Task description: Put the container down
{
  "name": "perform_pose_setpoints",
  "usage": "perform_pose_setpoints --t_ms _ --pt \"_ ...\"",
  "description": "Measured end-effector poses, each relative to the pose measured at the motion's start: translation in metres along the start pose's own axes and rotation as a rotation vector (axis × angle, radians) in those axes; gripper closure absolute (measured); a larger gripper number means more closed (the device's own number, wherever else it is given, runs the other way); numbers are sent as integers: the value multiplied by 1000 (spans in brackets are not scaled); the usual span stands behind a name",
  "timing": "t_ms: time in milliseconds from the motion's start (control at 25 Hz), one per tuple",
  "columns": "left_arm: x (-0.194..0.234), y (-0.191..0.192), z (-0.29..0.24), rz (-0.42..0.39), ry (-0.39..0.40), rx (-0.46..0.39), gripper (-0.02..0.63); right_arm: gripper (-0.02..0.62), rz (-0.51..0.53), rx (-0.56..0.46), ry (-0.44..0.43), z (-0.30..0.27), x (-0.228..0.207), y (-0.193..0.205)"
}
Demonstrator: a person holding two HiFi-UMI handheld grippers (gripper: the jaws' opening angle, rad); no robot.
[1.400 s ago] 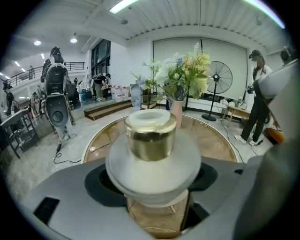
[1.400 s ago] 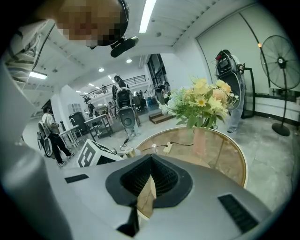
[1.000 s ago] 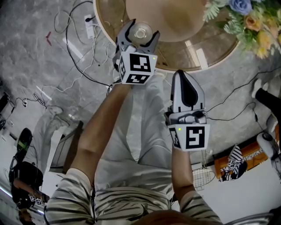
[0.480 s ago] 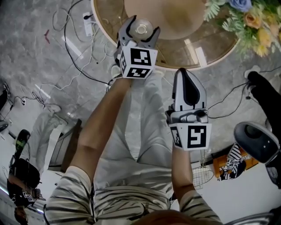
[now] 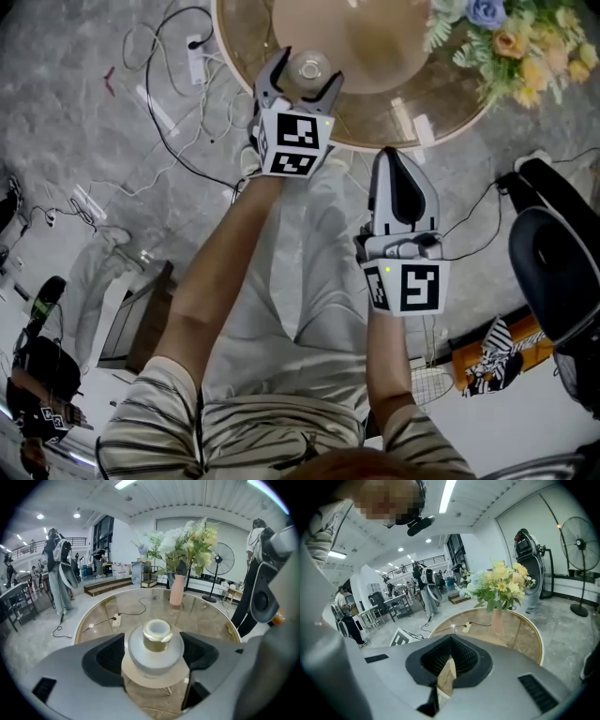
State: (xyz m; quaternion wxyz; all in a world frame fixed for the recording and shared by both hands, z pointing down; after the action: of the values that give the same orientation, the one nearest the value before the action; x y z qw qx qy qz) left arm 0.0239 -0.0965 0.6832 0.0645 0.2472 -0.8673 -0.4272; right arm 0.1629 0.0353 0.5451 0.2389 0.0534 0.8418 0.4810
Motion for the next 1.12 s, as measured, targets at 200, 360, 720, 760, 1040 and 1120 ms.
perform_pose_setpoints --t_ms 200,360,720,760,1040,1120 --pt "6 -22 38 2 -20 -46 254 588 -15 -26 15 7 15 -16" --pt "17 -44 69 38 -28 -67 271 588 1 -45 6 14 34 -36" --pt "45 -105 161 111 -45 -138 379 588 5 -111 12 38 84 -83" --pt "47 -110 175 117 -44 -140 398 588 -3 -114 14 44 92 -89" --pt "70 -151 248 167 -66 -198 551 588 41 -168 6 70 133 -143" --pt "74 -160 272 149 -78 -202 596 588 46 -170 -1 79 148 -155"
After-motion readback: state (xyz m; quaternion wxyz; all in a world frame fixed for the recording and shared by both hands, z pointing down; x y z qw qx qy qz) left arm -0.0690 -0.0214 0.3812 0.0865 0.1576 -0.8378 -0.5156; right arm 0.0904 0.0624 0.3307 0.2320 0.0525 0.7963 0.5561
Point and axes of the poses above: the fingertips, and each gripper's own axes: z backward along the fingers, x to its left, y out of its underside, the point moved 9 cm from there along z, backward along the fingers, and after that the axes turned 10 degrees about -y, right-handed, at the moved point
